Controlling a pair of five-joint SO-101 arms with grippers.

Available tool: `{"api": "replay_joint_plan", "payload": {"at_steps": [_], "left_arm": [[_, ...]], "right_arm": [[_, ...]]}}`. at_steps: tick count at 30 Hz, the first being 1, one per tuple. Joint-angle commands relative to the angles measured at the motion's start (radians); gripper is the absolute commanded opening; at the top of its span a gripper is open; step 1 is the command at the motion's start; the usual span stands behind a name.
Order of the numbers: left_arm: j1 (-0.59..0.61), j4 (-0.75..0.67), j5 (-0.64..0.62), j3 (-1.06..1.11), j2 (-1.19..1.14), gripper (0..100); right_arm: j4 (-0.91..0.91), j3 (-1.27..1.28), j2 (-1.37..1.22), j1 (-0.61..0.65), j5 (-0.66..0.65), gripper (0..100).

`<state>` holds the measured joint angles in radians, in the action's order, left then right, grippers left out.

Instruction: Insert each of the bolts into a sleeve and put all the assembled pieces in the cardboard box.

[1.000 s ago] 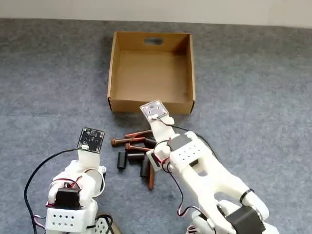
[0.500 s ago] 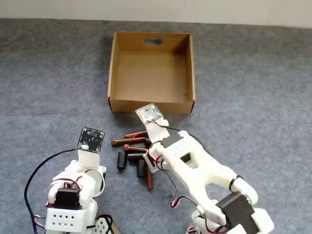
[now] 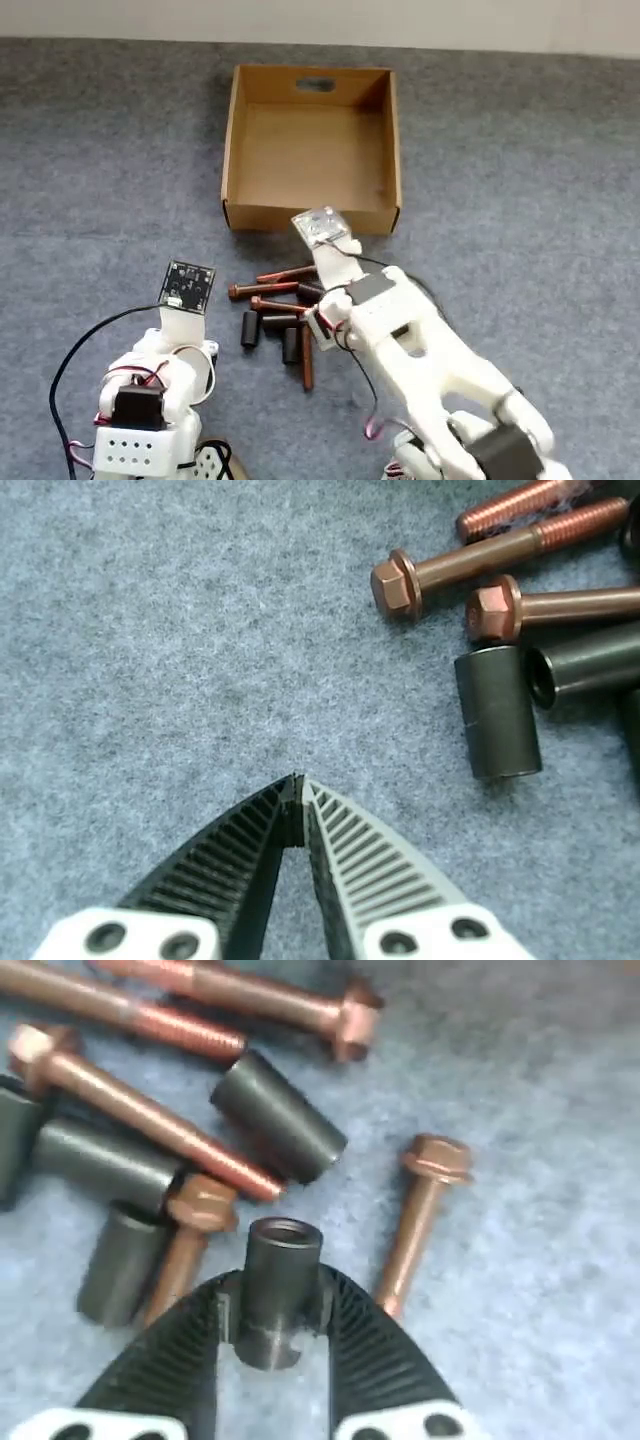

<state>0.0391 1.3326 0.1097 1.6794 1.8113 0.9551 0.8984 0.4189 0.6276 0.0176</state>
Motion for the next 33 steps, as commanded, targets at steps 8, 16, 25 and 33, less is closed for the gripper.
{"api": "replay_joint_plan", "payload": {"at_steps": [8,16,25,33], "left_arm": [[0.010,0.002,0.006,0.016,0.007,1],[0.010,0.002,0.006,0.016,0.007,1],[0.010,0.002,0.006,0.016,0.007,1],[0.010,0.002,0.006,0.016,0.007,1]], "right_arm": [[0.248,0.082,0.394,-0.390,-0.184,0.9],[0.139,0.381,0.398,-0.567,-0.450,1.7],[0.133,0.420,0.398,-0.567,-0.460,18.4],[0.140,0.306,0.237,-0.567,-0.460,18.4]]}}
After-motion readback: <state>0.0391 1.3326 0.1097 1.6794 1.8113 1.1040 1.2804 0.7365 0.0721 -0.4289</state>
